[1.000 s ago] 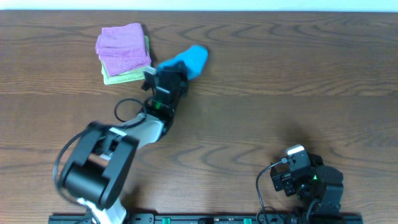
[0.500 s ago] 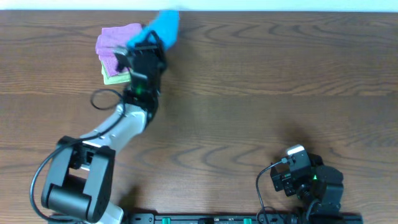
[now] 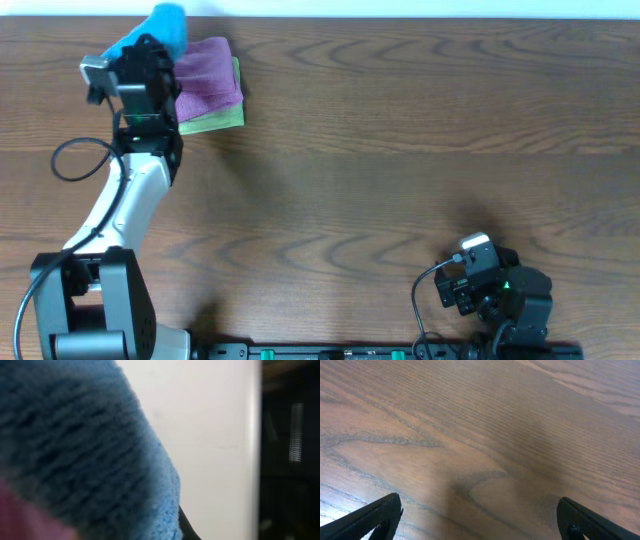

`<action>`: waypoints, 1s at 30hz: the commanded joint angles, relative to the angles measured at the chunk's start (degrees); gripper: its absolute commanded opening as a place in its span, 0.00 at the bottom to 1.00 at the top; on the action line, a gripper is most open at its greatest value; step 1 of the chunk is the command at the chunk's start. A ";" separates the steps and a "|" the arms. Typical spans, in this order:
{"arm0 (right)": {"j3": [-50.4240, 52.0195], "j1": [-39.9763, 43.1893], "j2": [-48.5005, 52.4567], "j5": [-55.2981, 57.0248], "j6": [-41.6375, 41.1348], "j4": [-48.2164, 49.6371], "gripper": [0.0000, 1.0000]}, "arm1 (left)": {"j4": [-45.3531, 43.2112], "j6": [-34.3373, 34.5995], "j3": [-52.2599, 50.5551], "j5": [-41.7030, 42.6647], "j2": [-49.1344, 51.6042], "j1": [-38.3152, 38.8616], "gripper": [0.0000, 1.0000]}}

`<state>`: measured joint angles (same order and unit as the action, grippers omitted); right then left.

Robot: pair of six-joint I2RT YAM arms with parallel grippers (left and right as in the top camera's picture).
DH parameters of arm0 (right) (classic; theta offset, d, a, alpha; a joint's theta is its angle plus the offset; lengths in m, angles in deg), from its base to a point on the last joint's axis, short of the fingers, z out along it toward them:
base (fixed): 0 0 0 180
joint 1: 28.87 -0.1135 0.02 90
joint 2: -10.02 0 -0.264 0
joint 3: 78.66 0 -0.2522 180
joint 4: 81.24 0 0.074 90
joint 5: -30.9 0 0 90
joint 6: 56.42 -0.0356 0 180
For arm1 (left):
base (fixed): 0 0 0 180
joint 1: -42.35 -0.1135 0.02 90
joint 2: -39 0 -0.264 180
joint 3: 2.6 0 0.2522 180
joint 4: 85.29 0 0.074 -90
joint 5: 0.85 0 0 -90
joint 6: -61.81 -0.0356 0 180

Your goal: Fold the cloth

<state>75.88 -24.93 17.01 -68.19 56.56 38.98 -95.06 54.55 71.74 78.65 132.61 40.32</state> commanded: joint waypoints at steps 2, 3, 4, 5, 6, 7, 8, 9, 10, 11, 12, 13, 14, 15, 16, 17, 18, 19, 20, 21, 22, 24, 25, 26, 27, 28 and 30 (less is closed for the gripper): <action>0.26 0.48 -0.39 -0.39 -0.68 -0.09 0.99 | 2.51 -2.45 0.98 2.67 0.63 -0.22 0.06; 0.26 0.48 -0.39 -0.37 -0.68 -0.09 0.99 | 2.34 -2.64 0.98 2.67 1.31 0.02 0.06; 0.26 0.48 -0.39 -0.39 -0.68 -0.09 0.99 | 2.29 -2.62 0.98 2.64 2.08 0.35 0.06; 0.26 0.48 -0.39 -0.39 -0.68 -0.09 0.99 | 2.29 -2.64 0.98 2.62 2.80 0.59 0.06; 0.26 0.48 -0.39 -0.39 -0.68 -0.09 0.99 | 2.29 -2.64 0.98 2.62 3.63 0.74 0.06; 0.26 0.48 -0.39 -0.37 -0.68 -0.09 0.99 | 2.27 -2.62 0.98 2.64 4.48 0.83 0.06; 0.26 0.48 -0.39 -0.37 -0.68 -0.09 0.99 | 2.27 -2.62 0.98 2.64 5.14 0.92 0.06; 0.26 0.48 -0.39 -0.37 -0.68 -0.09 0.99 | 2.29 -2.62 0.98 2.64 5.70 0.92 0.06; 0.26 0.48 -0.39 -0.39 -0.68 -0.09 0.99 | 2.38 -2.64 0.98 2.64 6.27 0.94 0.06; 0.26 0.48 -0.39 -0.37 -0.68 -0.09 0.99 | 2.58 -2.64 0.98 2.62 6.78 0.94 0.06; 0.26 0.48 -0.39 -0.37 -0.68 -0.09 0.99 | 2.71 -2.64 0.98 2.64 7.26 0.94 0.06; 0.26 0.48 -0.39 -0.39 -0.68 -0.09 0.99 | 2.71 -2.64 0.98 2.64 7.43 0.94 0.06; 0.26 0.48 -0.39 -0.39 -0.68 -0.09 0.99 | 2.64 -2.62 0.98 2.62 7.56 0.92 0.06; 0.26 0.48 -0.39 -0.39 -0.68 -0.09 0.99 | 2.56 -2.62 0.98 2.58 7.58 0.92 0.06; 0.26 0.48 -0.39 -0.39 -0.68 -0.09 0.99 | 2.40 -2.62 0.98 2.43 7.58 0.92 0.06; 0.26 0.48 -0.39 -0.39 -0.68 -0.09 0.99 | 2.08 -2.60 0.98 2.43 7.58 0.92 0.06; 0.26 0.48 -0.39 -0.39 -0.68 -0.09 0.99 | 1.49 -2.62 0.98 2.40 7.58 0.92 0.06; 0.26 0.48 -0.39 -0.37 -0.68 -0.09 0.99 | 0.74 -2.62 0.98 2.34 7.58 0.92 0.06; 0.26 0.48 -0.39 -0.39 -0.68 -0.09 0.99 | -0.13 -2.62 0.98 2.34 7.58 0.90 0.06; 0.26 0.48 -0.39 -0.39 -0.68 -0.11 0.99 | -1.40 -2.64 0.98 2.16 7.58 0.87 0.06; 0.26 0.48 -0.39 -0.39 -0.68 -0.09 0.99 | -2.67 -2.64 0.98 1.86 7.58 0.87 0.06; 0.26 0.48 -0.39 -0.37 -0.68 -0.09 0.99 | -5.46 -2.82 0.98 0.57 7.58 0.87 0.06; 0.26 0.48 -0.39 -0.39 -0.68 -0.09 0.99 | -6.73 -3.50 0.98 -0.24 7.58 0.85 0.06; 0.26 0.48 -0.39 -0.39 -0.68 -0.09 0.99 | -7.76 -4.07 0.98 -1.38 7.58 0.85 0.06; 0.26 0.48 -0.39 -0.39 -0.68 -0.09 0.99 | -8.59 -4.76 0.98 -2.16 7.58 0.79 0.06; 0.26 0.48 -0.39 -0.39 -0.68 -0.09 0.99 | -9.31 -5.90 0.98 -3.04 7.58 0.61 0.06; 0.26 0.48 -0.39 -0.37 -0.68 -0.09 0.99 | -10.12 -8.87 0.98 -3.65 7.58 0.15 0.06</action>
<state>75.88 -24.93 17.01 -68.19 56.56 38.98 -104.35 50.63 71.74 77.95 140.10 41.20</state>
